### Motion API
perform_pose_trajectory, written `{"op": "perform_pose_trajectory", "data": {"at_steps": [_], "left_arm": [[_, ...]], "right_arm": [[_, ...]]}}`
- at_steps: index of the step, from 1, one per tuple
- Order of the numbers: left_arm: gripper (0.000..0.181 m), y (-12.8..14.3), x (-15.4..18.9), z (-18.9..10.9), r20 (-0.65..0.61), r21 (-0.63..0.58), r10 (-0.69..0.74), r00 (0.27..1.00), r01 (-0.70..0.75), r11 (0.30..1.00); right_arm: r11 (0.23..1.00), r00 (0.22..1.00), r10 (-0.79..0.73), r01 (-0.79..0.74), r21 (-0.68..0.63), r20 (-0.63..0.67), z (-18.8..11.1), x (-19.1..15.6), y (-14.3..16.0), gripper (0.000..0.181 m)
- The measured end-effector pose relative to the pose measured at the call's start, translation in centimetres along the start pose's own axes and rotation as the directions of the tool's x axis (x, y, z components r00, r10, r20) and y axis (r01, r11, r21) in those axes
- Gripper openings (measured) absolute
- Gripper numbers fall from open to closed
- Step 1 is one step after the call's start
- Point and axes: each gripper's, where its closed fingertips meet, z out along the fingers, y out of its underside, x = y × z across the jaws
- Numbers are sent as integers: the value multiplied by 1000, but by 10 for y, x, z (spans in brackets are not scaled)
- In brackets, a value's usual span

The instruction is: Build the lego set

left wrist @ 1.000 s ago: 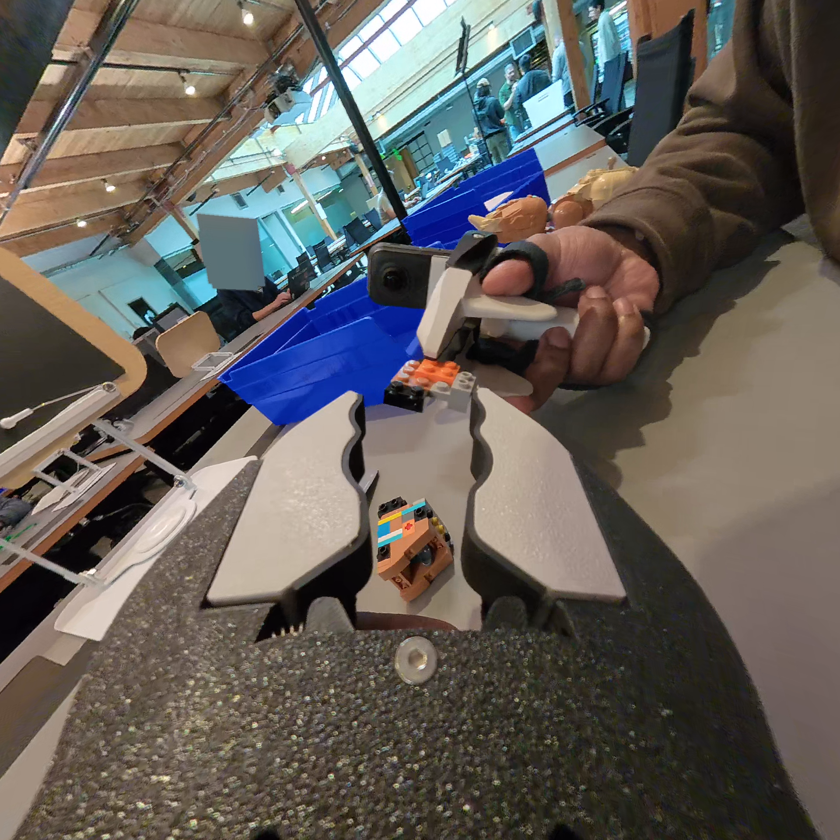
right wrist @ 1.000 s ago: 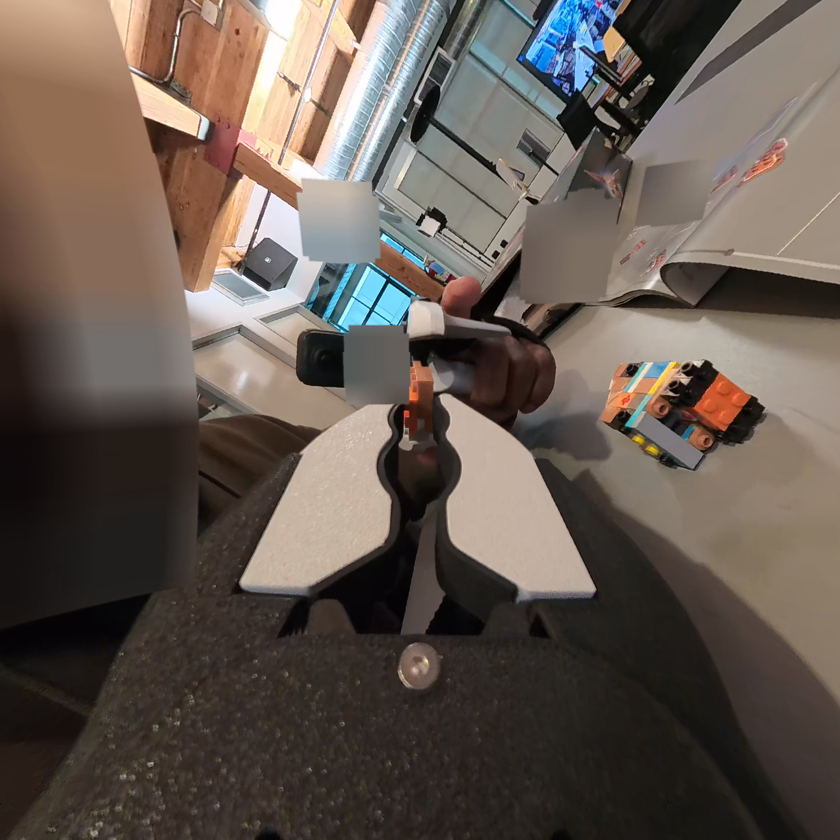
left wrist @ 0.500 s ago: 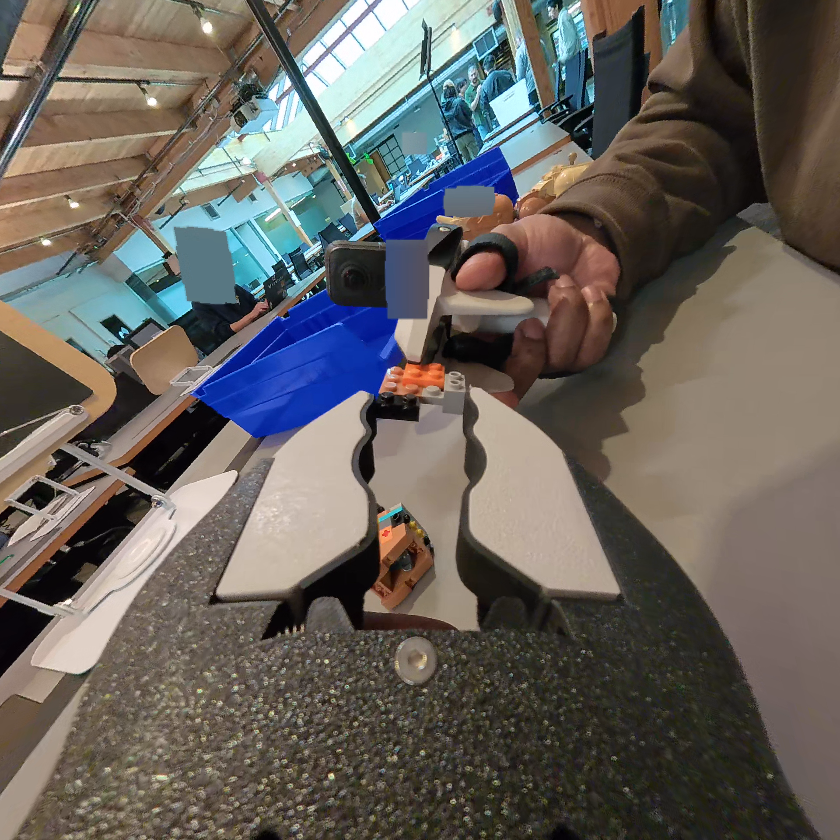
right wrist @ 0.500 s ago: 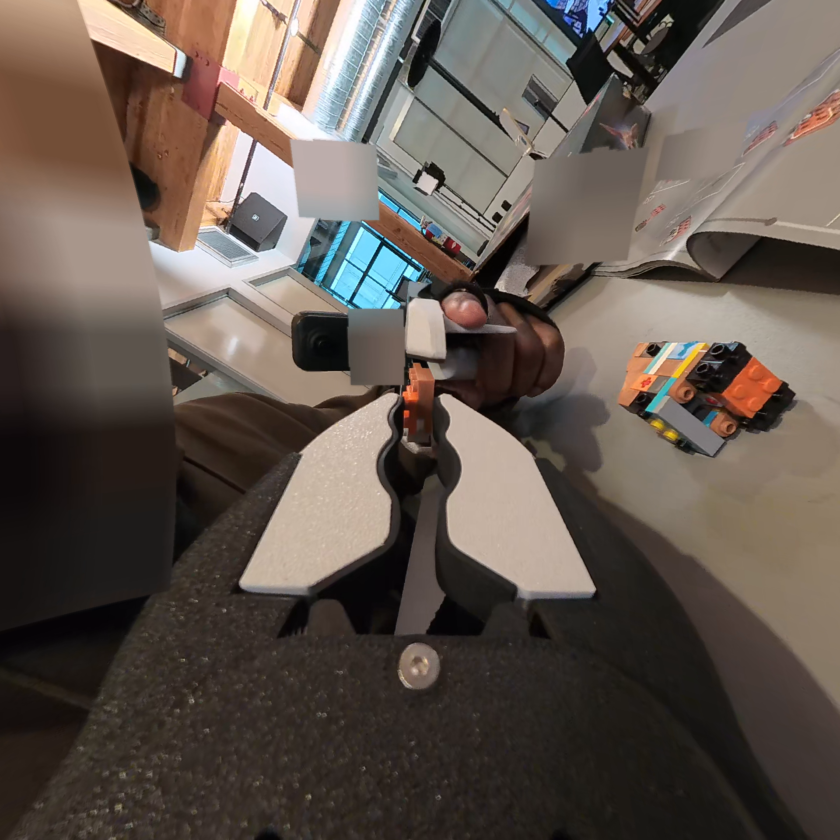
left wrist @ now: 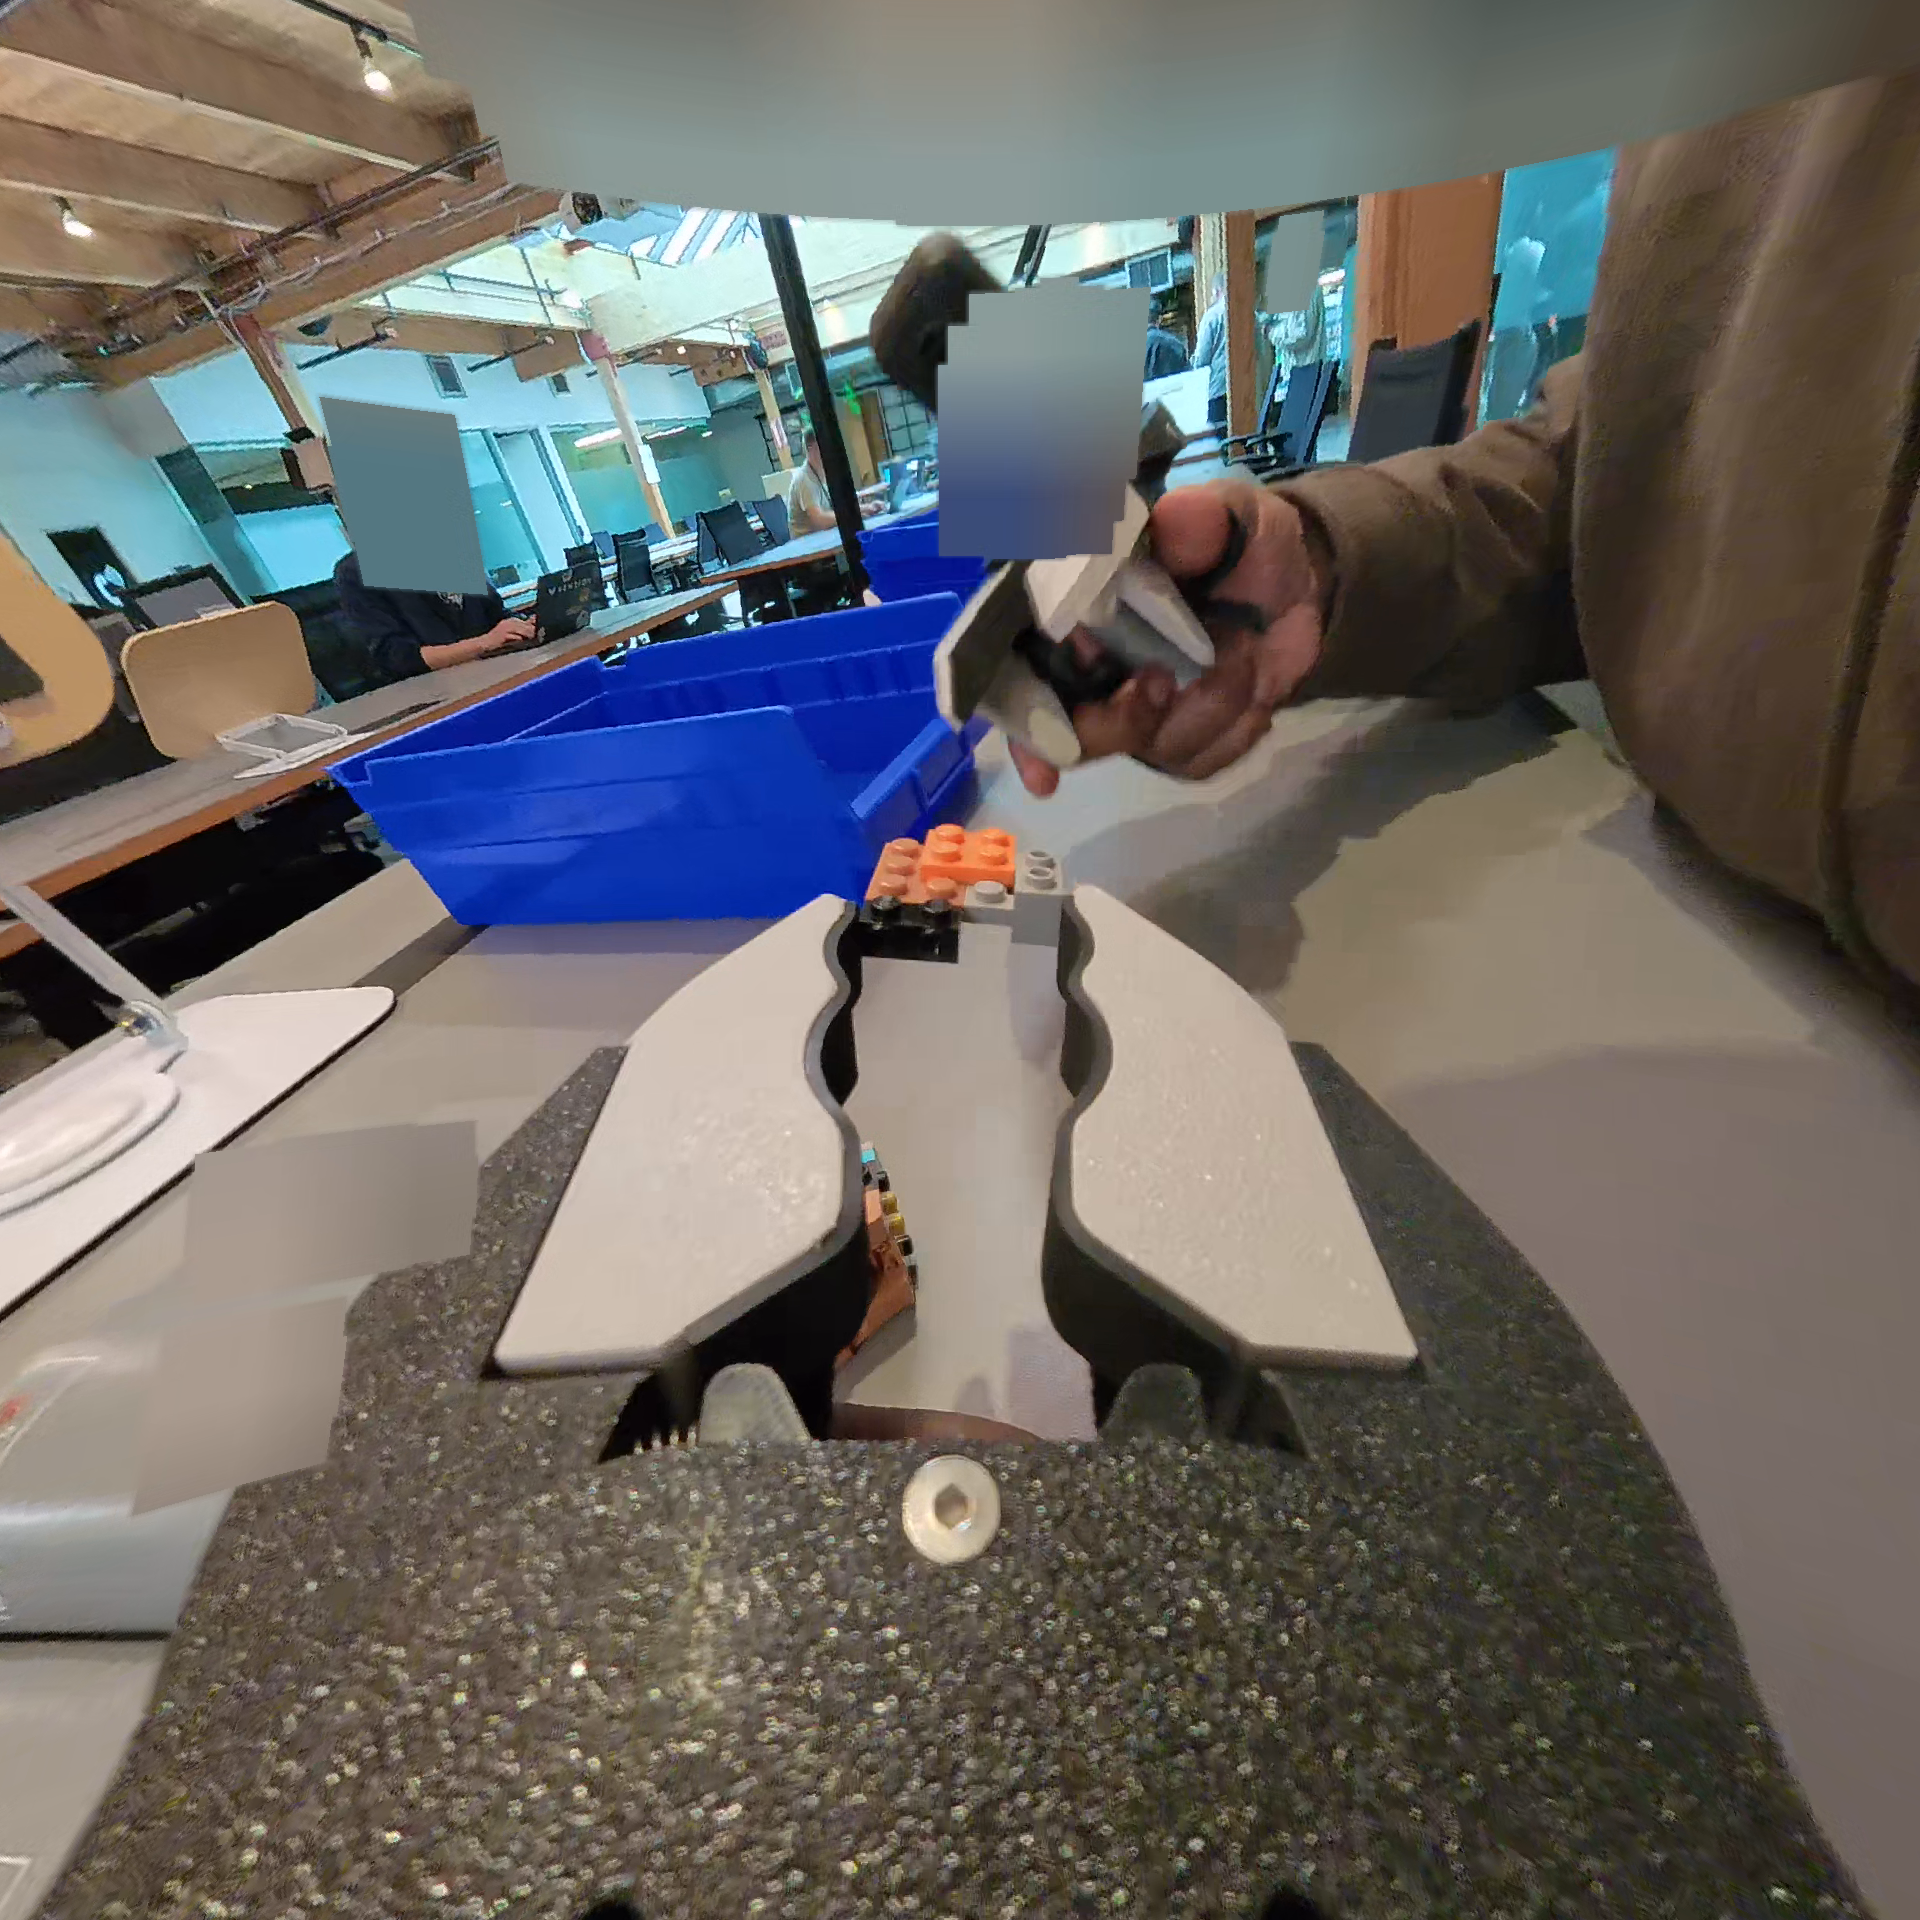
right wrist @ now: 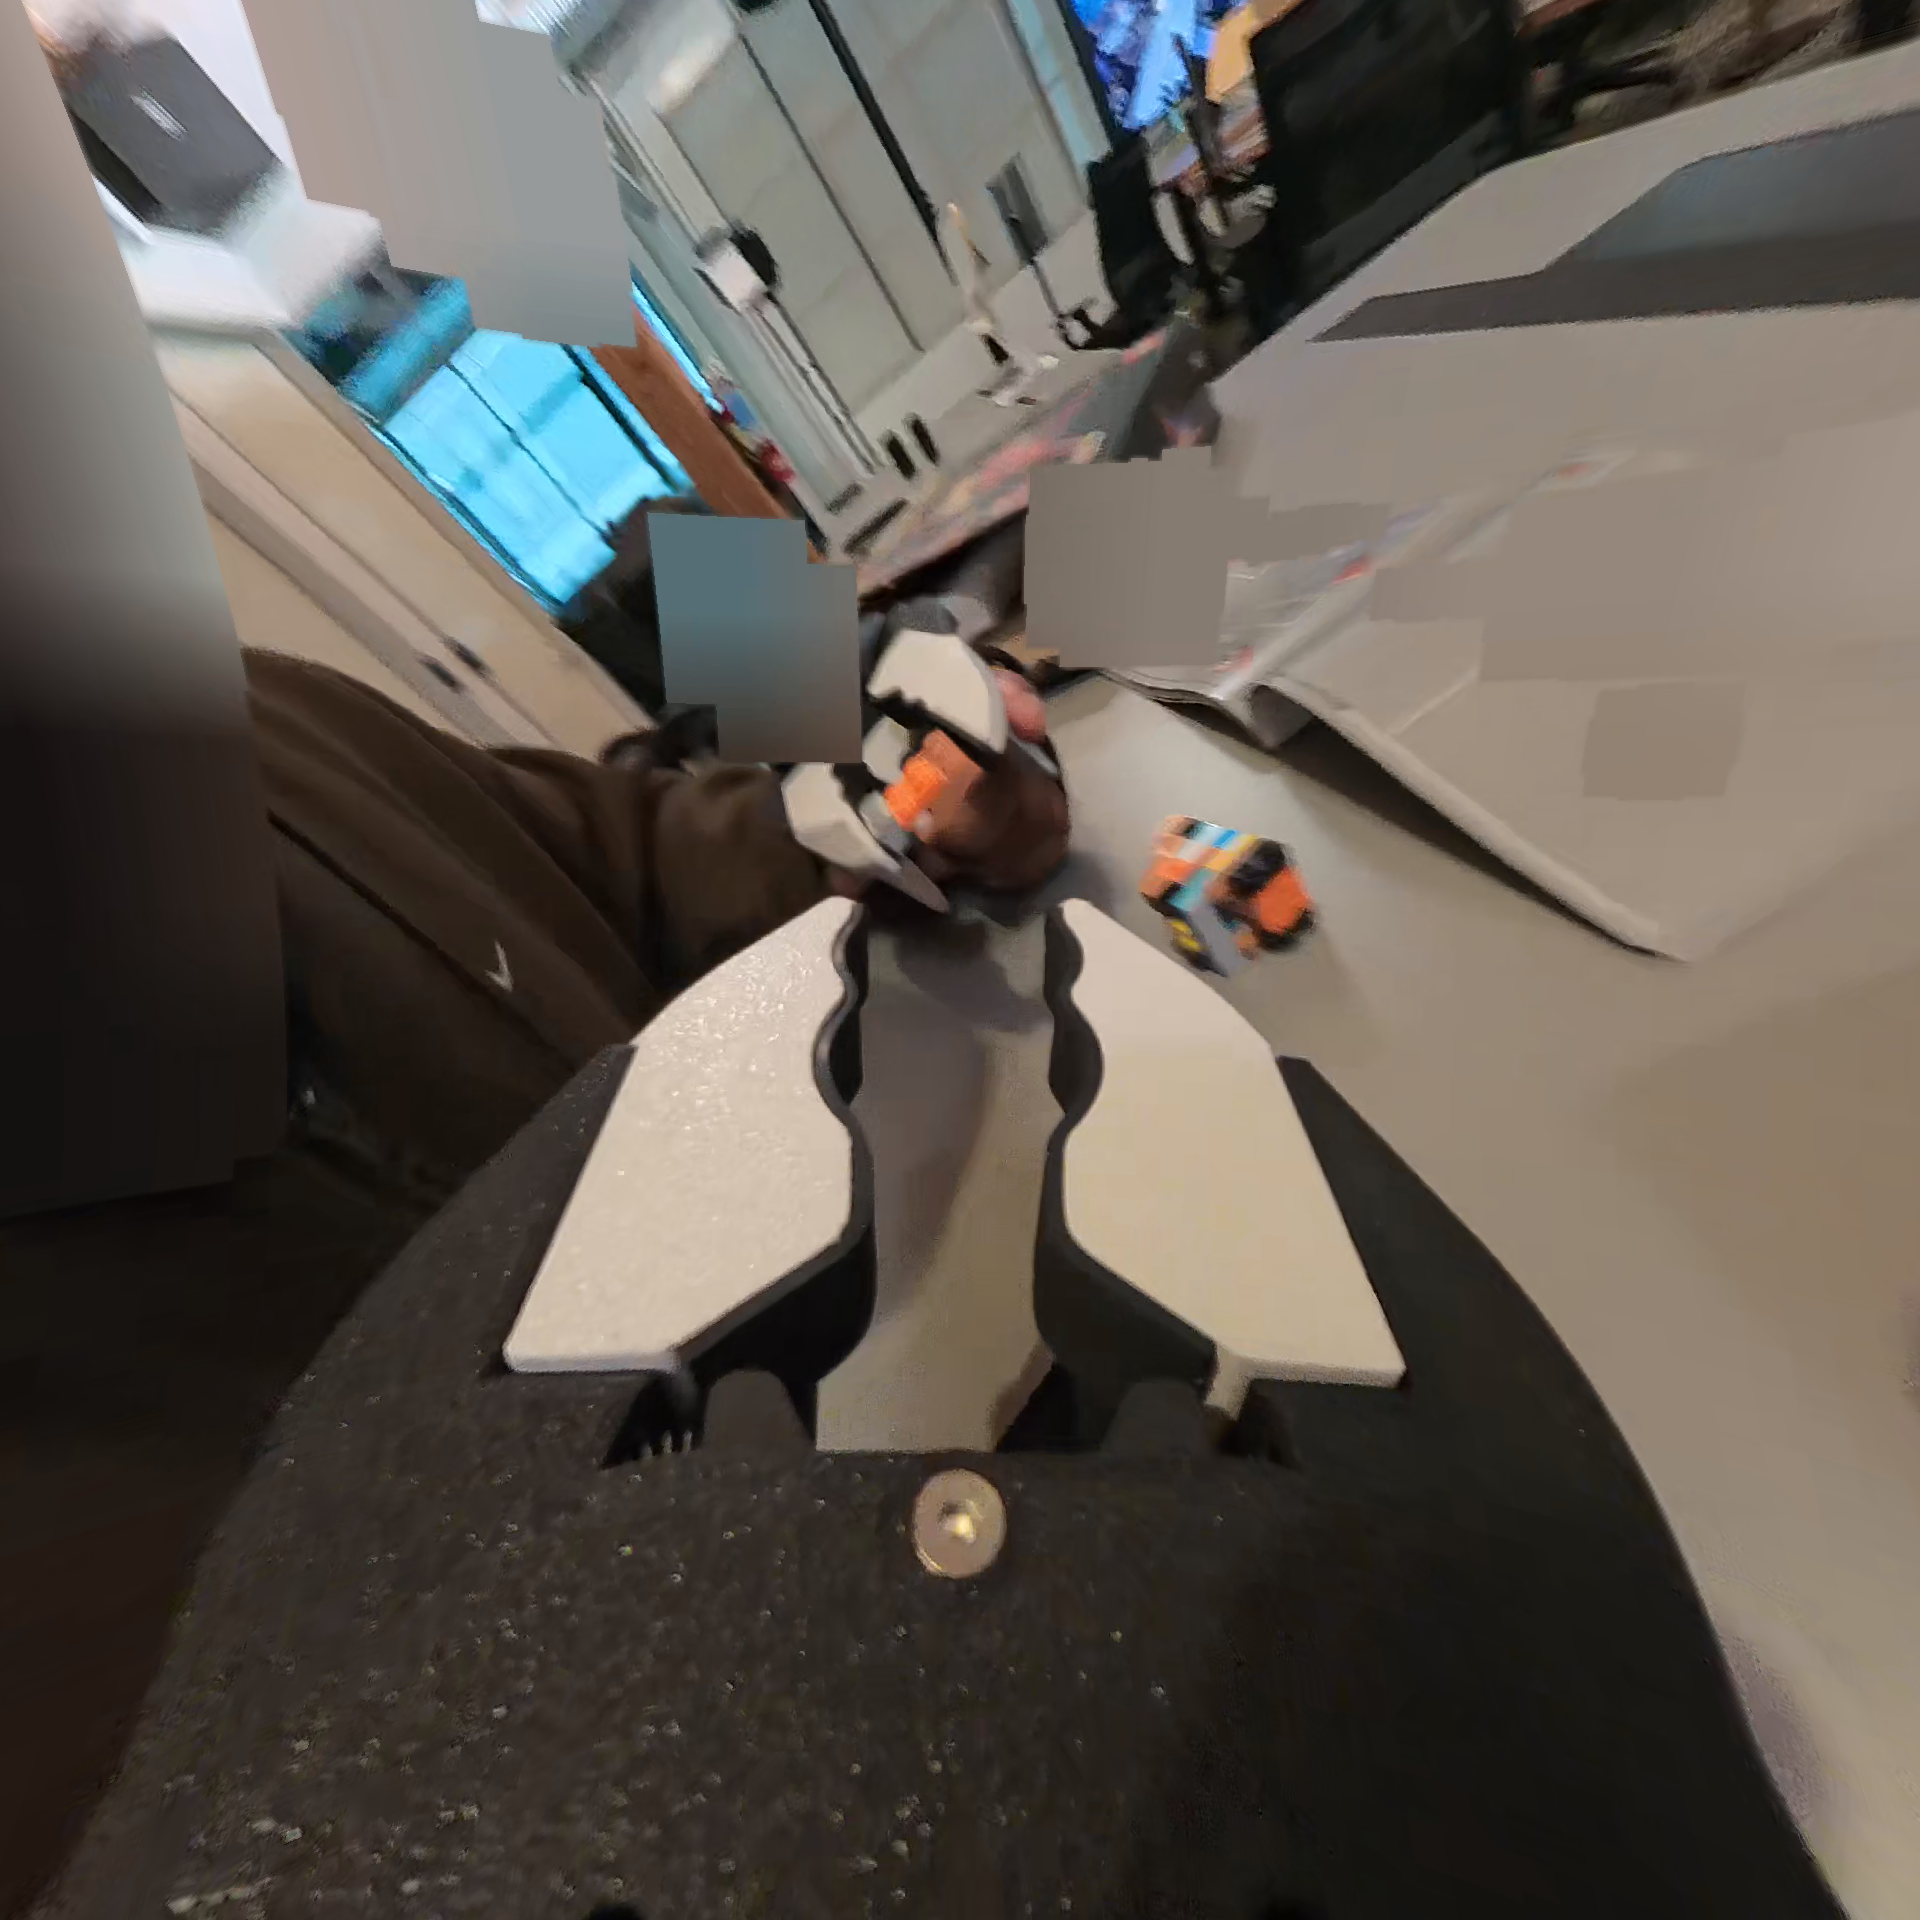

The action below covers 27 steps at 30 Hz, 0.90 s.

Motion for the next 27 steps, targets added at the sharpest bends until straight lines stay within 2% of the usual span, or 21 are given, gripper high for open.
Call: {"op": "perform_pose_trajectory", "data": {"at_steps": [3, 5, 6, 8, 10, 12, 13, 14, 18, 20, 27], "left_arm": [[36, -1, -4, 1, 5, 12, -14, 1000, 14, 1000], [36, -1, -8, 2, 13, 17, -28, 1000, 28, 999], [36, -1, -10, 3, 16, 21, -37, 999, 37, 999], [36, -1, -13, 3, 20, 28, -54, 998, 53, 998], [36, -2, -15, 3, 25, 33, -63, 998, 62, 998], [36, -2, -16, 2, 32, 39, -61, 998, 59, 997], [36, -2, -16, 2, 35, 39, -53, 998, 52, 998], [36, -1, -15, 2, 38, 31, -44, 998, 43, 999], [36, 1, -14, 3, 37, 11, -30, 999, 30, 999], [36, 1, -14, 3, 33, 9, -41, 999, 41, 999], [36, -2, -16, 1, 9, 31, -184, 983, 183, 983]], "right_arm": [[971, 949, -215, 184, -152, -231, -61, 28, -14, 26], [903, 860, -395, 298, -310, -323, -99, 49, -30, 18], [846, 810, -488, 347, -406, -325, -114, 62, -37, 14], [688, 724, -648, 423, -590, -237, -131, 90, -45, 11], [505, 683, -729, 495, -707, -43, -133, 116, -39, 9], [323, 661, -731, 555, -766, 170, -129, 138, -22, 9], [257, 646, -722, 585, -769, 249, -125, 148, -16, 9], [223, 642, -703, 608, -762, 306, -121, 155, -10, 9], [253, 688, -604, 644, -722, 402, -107, 162, 2, 9], [235, 685, -596, 648, -724, 419, -108, 167, 8, 9], [211, 688, -575, 647, -733, 442, -104, 176, 23, 10]]}}
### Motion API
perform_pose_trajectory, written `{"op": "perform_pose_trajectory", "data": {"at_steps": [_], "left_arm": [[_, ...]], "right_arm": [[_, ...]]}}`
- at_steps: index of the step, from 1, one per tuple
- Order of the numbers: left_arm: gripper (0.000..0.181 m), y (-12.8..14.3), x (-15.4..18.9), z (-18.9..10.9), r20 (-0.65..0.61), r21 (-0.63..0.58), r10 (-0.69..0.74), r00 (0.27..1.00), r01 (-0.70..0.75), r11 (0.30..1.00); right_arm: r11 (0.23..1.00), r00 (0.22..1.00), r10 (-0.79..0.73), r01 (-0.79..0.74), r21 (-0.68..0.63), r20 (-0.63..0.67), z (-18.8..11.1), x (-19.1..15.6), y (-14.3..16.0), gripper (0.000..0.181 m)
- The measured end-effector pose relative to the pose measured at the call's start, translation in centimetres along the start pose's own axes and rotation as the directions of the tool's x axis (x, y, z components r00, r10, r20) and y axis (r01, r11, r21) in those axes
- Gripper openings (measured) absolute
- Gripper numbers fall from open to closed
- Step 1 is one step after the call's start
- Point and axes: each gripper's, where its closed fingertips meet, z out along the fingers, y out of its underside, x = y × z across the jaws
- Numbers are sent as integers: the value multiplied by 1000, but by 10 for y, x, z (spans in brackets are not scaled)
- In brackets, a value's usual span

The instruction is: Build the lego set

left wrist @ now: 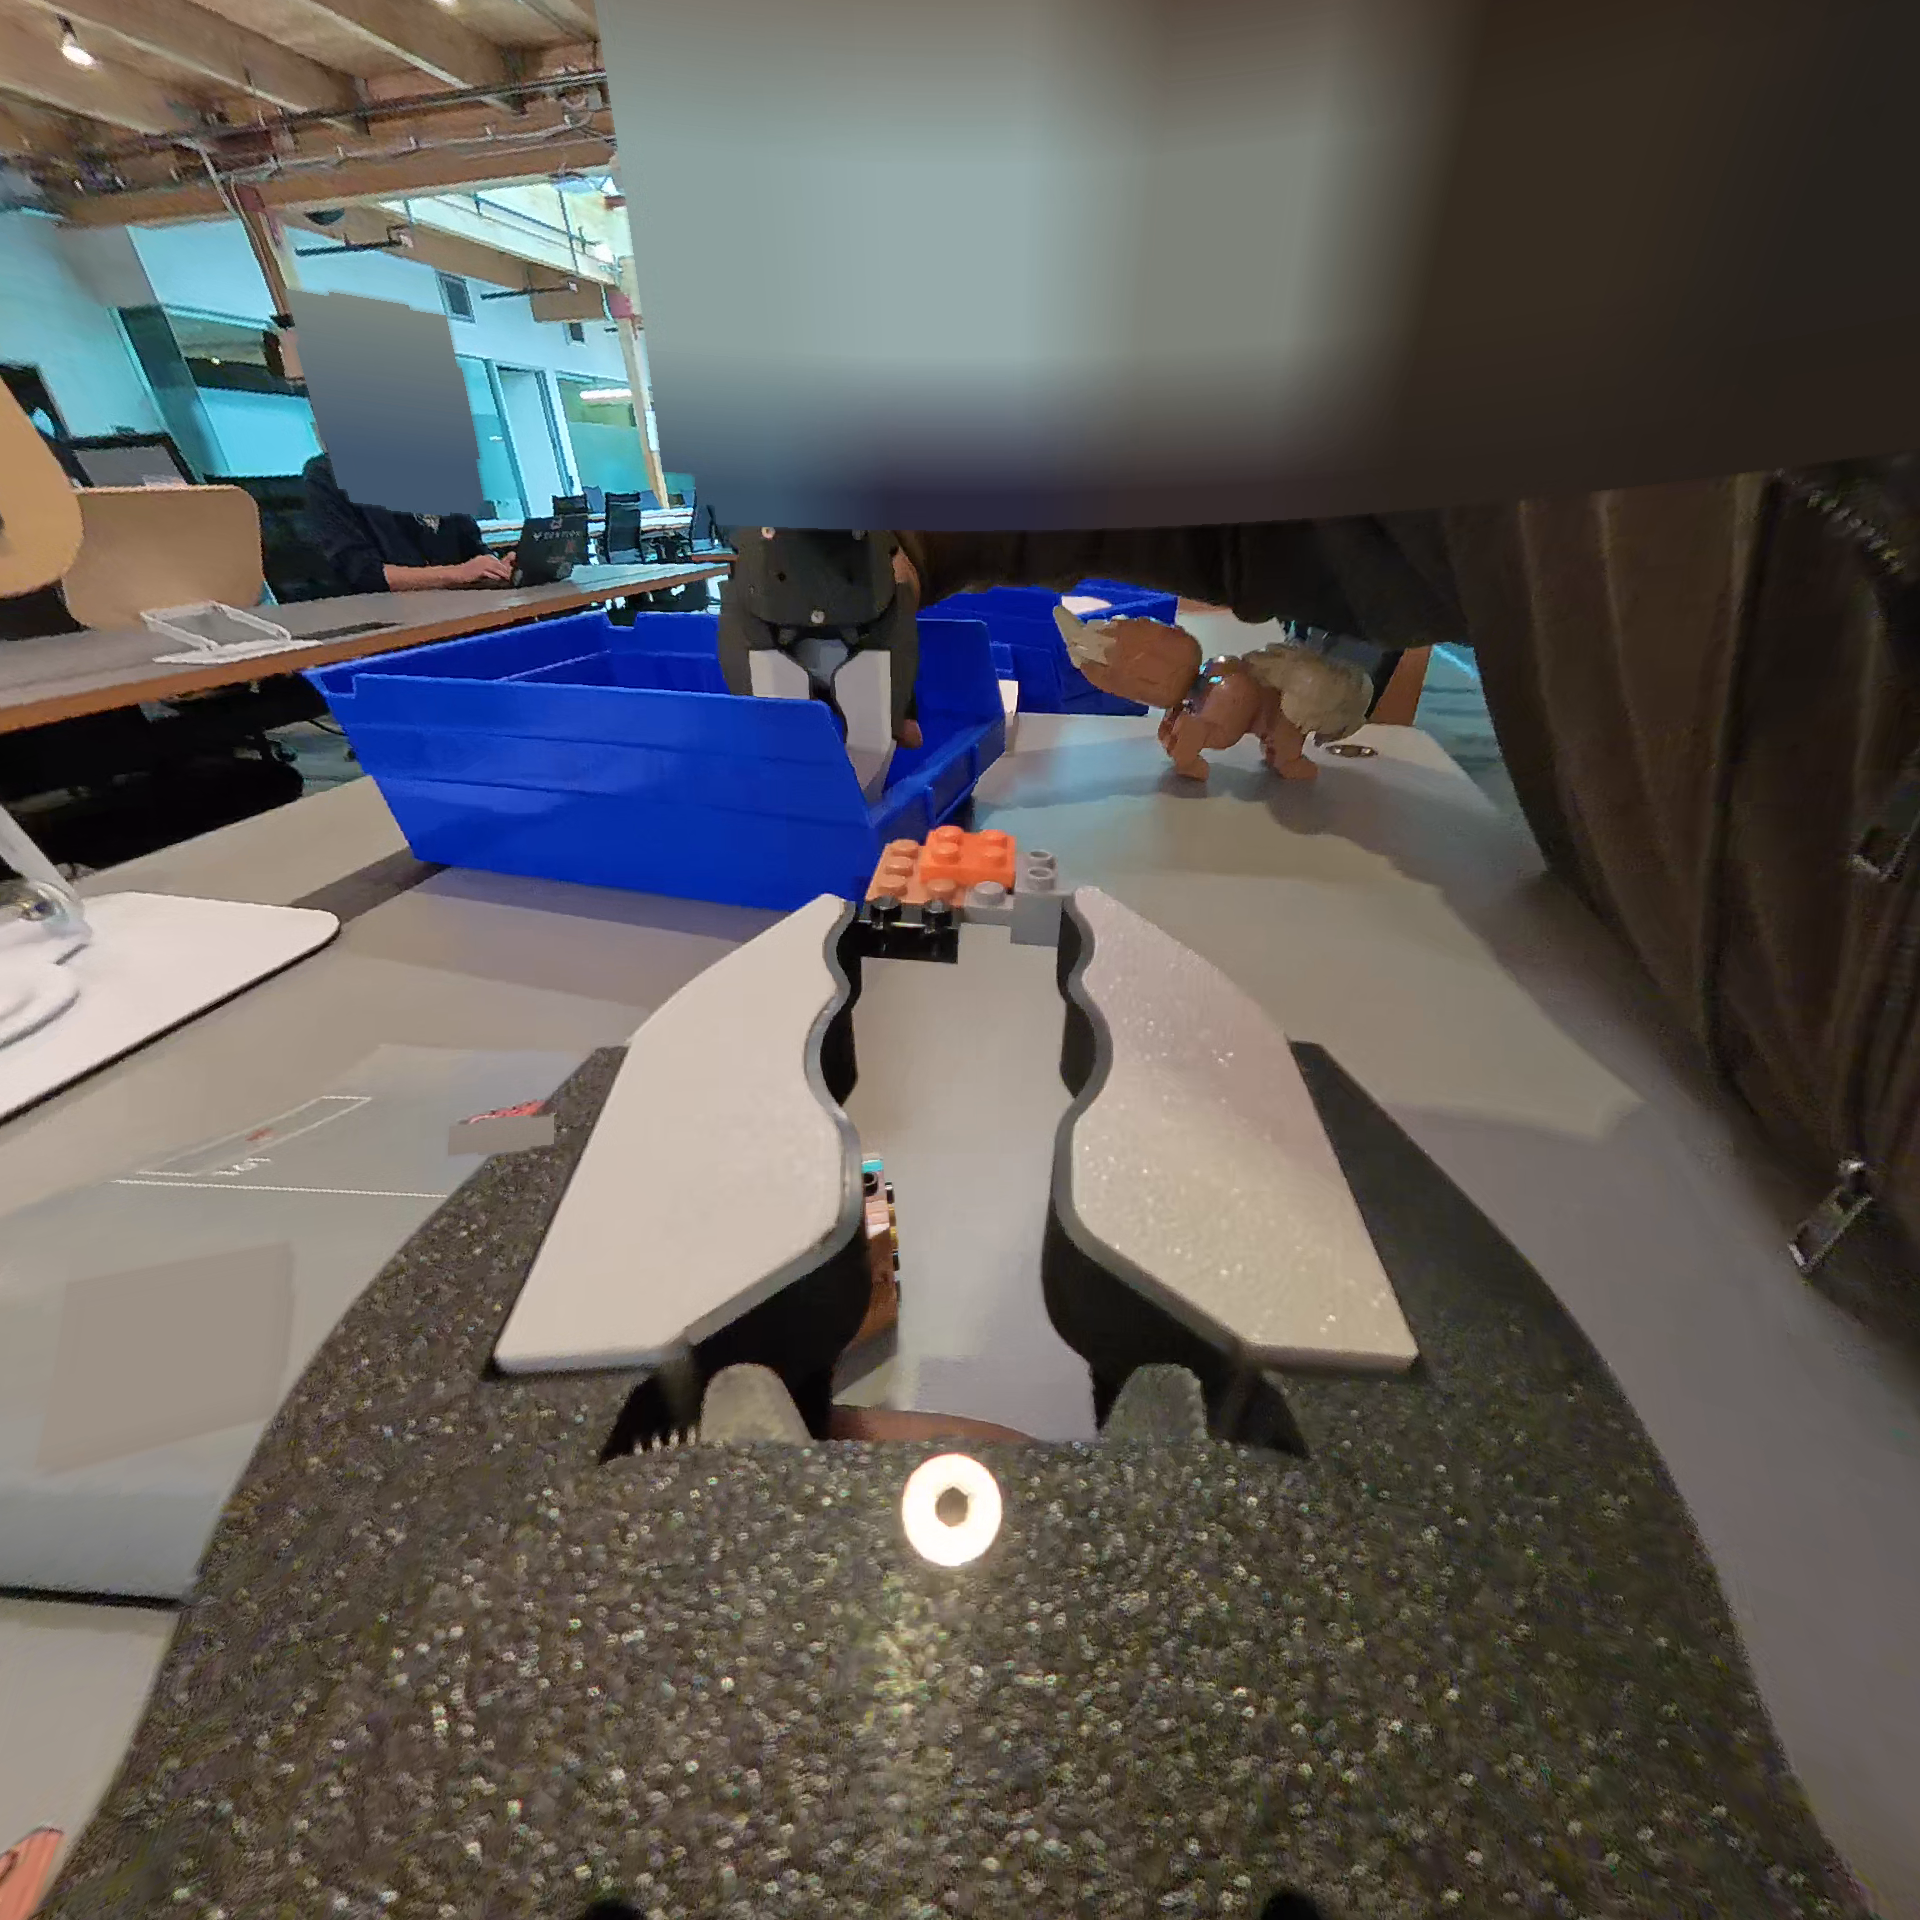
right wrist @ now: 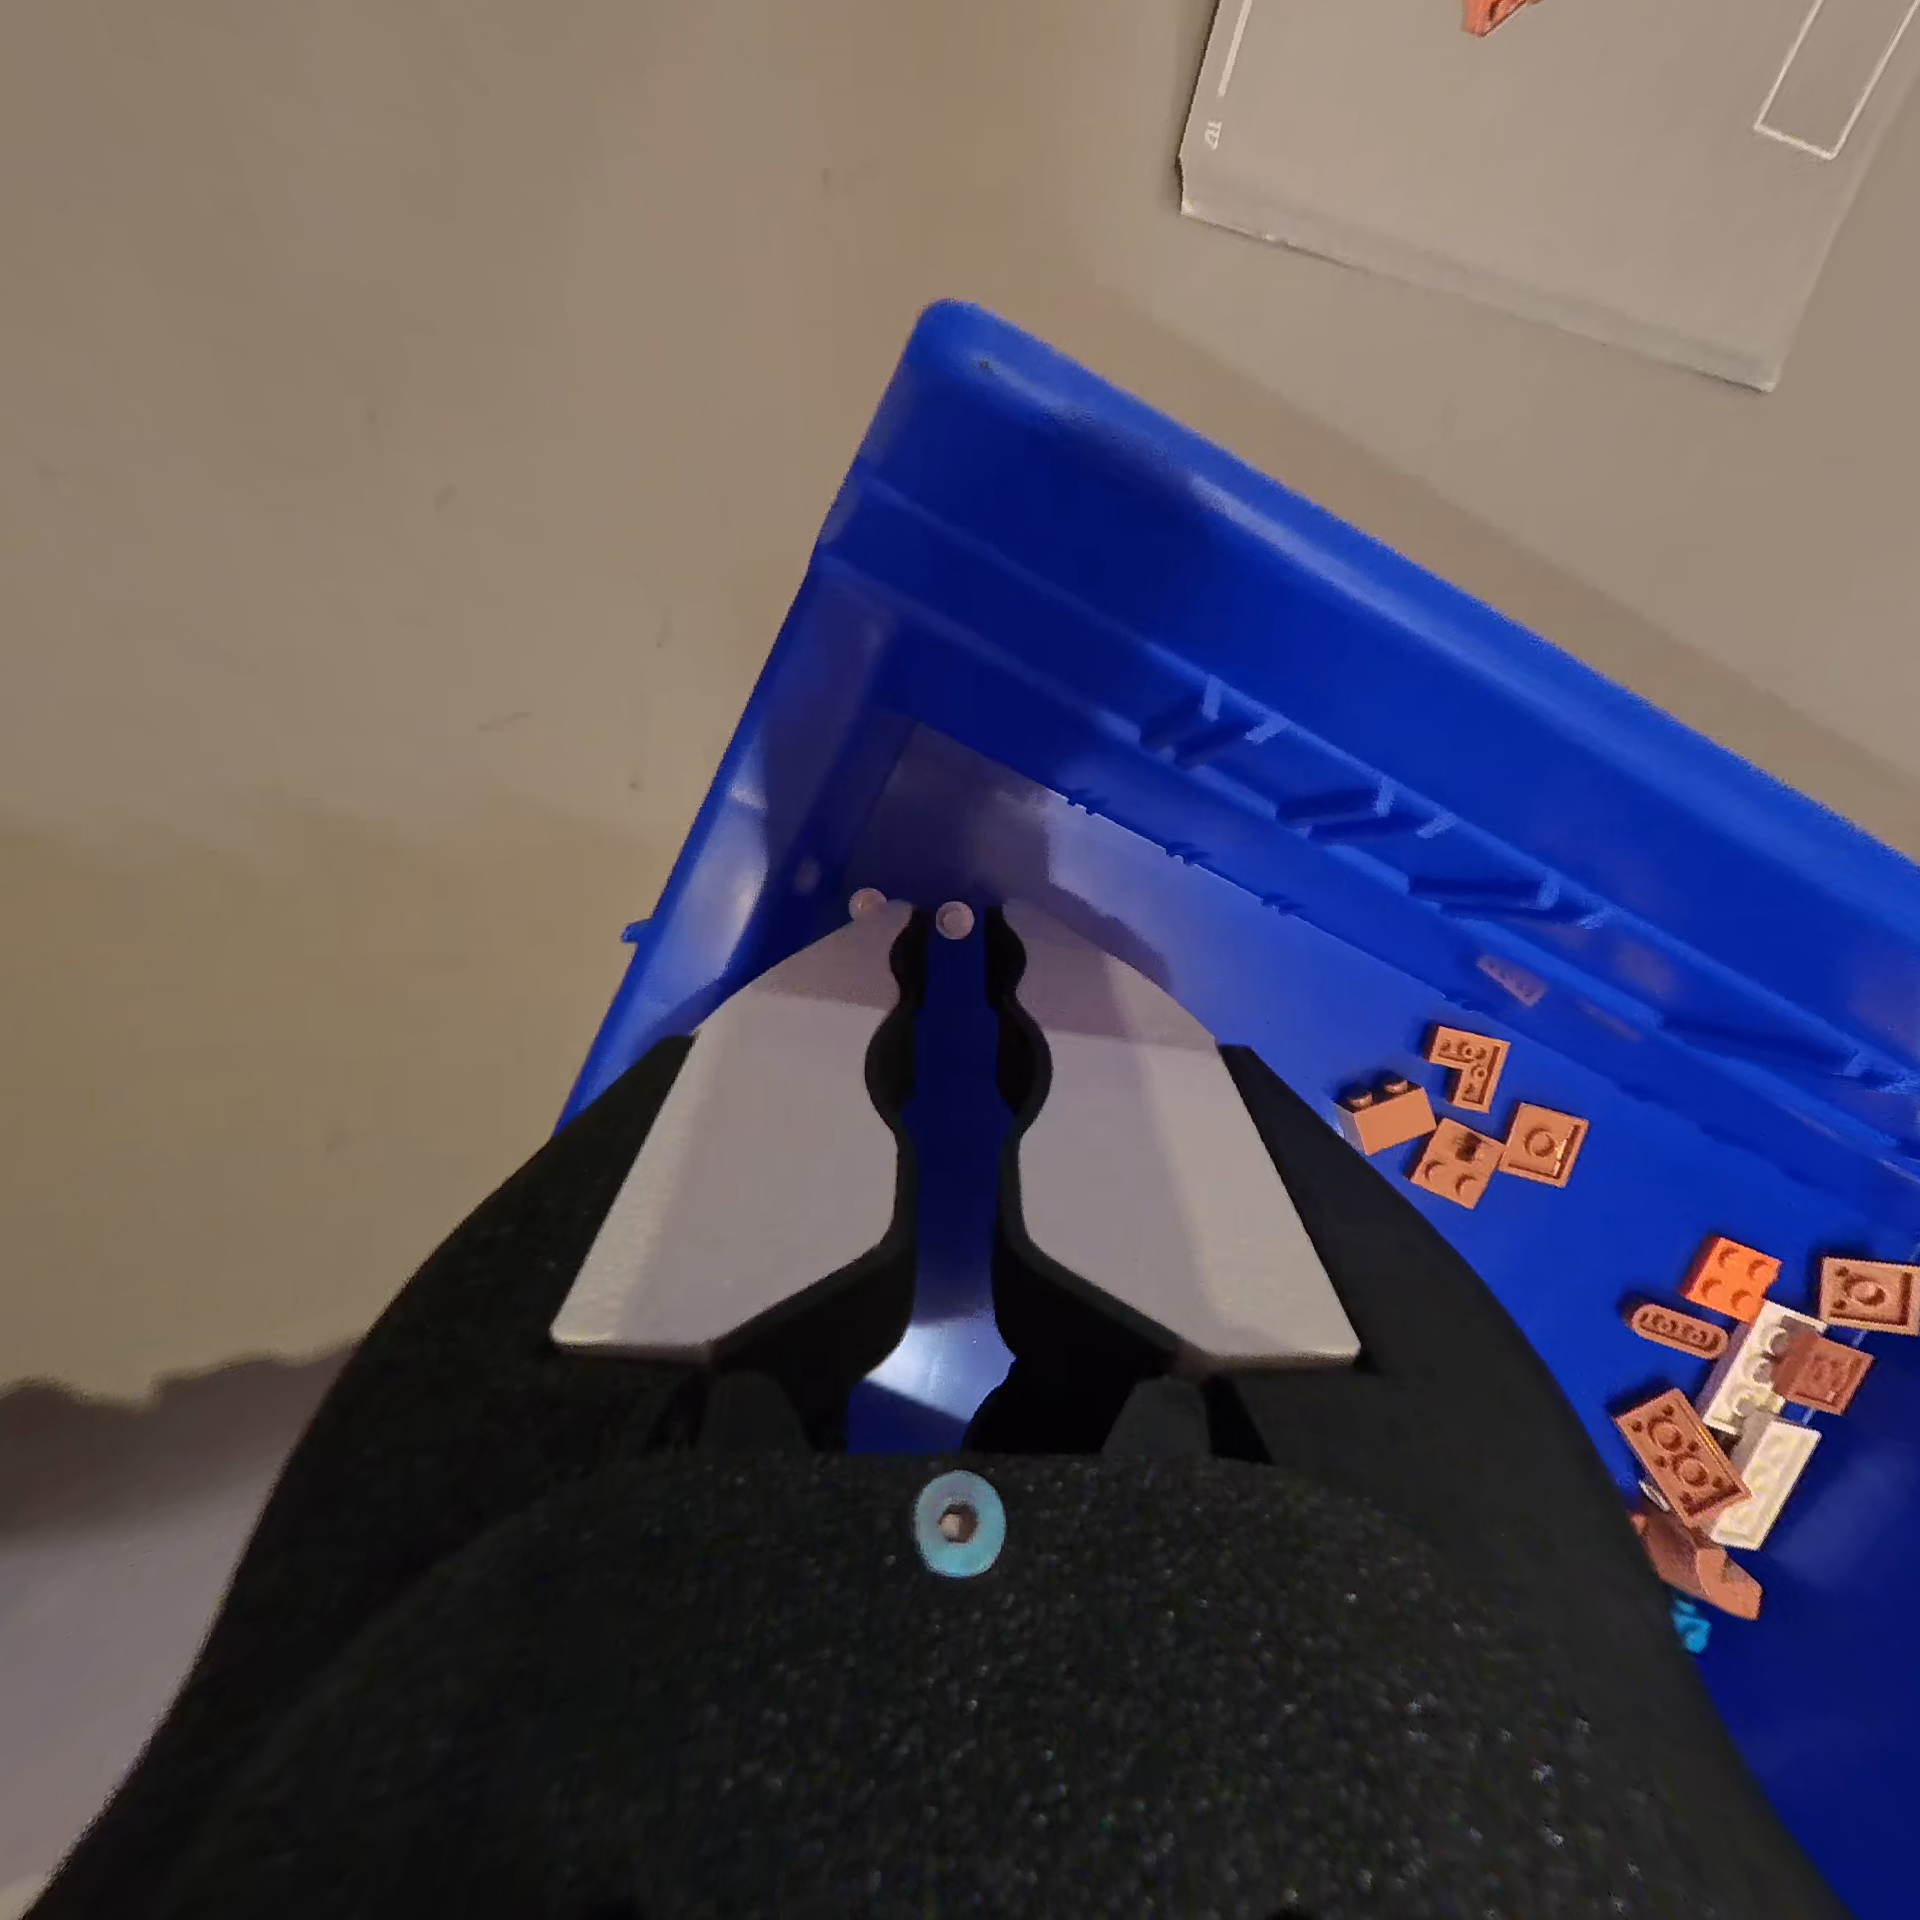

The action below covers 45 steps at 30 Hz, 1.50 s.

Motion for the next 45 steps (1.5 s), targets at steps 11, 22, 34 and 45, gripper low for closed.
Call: {"op": "perform_pose_trajectory", "data": {"at_steps": [11, 22, 34, 45], "left_arm": [[36, 0, -2, 0, -4, 3, -36, 999, 36, 999], [36, 1, -1, 1, -10, -6, -37, 999, 37, 999], [36, 0, 0, 1, 6, -4, -75, 997, 75, 997], [36, -3, 1, -1, 51, 12, -49, 998, 48, 999]], "right_arm": [[999, 999, 21, -19, -37, 39, 14, -1, 9, 10], [998, 998, 33, -30, -50, 57, 18, -1, 11, 8], [986, 933, 140, -163, -43, -332, -49, 21, -18, 7], [732, 839, 341, 47, 680, -425, -41, -72, -213, 7]]}}
